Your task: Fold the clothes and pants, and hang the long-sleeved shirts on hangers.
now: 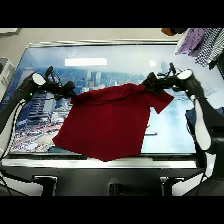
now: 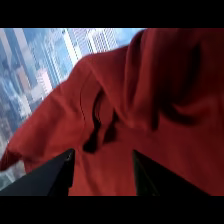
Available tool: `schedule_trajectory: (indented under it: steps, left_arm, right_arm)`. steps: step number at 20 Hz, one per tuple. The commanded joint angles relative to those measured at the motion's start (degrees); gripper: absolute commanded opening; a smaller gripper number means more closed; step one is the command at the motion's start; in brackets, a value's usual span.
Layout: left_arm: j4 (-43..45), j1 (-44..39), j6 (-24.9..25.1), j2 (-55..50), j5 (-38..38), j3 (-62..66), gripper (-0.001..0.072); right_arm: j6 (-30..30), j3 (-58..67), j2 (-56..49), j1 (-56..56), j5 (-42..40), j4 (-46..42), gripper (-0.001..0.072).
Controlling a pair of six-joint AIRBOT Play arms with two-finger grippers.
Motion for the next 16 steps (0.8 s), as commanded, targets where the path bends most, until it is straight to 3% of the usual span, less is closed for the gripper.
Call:
schedule_trajectory:
  steps: [1,4,6,8,12,16]
  left_arm:
    - [-0.28,1.09,0.00,0.52,-1.73,0.33,0.0015]
    - [-0.26,2.32,0.00,1.92,-4.66,0.35,0.0015]
    - [-0.26,2.95,0.00,2.21,-7.30,0.35,0.0015]
    - [-0.24,2.97,0.02,2.21,-9.31,0.33,0.0015]
    - [-0.28,2.91,0.00,2.21,-11.13,0.33,0.0015]
    - [-0.26,2.91,0.00,2.21,-12.63,0.31,0.0015]
  right_arm:
    - [-6.19,-0.11,4.46,-7.13,17.11,-1.95,0.0439]
    - [-9.07,-5.40,11.63,-14.73,27.61,-8.90,0.0449]
    - [-9.44,-16.61,18.62,-17.59,28.11,-9.25,0.0522]
    - [-9.40,-30.60,25.73,-16.87,26.21,-8.70,0.0624]
    - [-7.43,-55.52,37.35,-9.29,18.03,-6.45,0.0625]
    - [-4.11,-66.27,40.65,0.17,7.80,-3.06,0.0625]
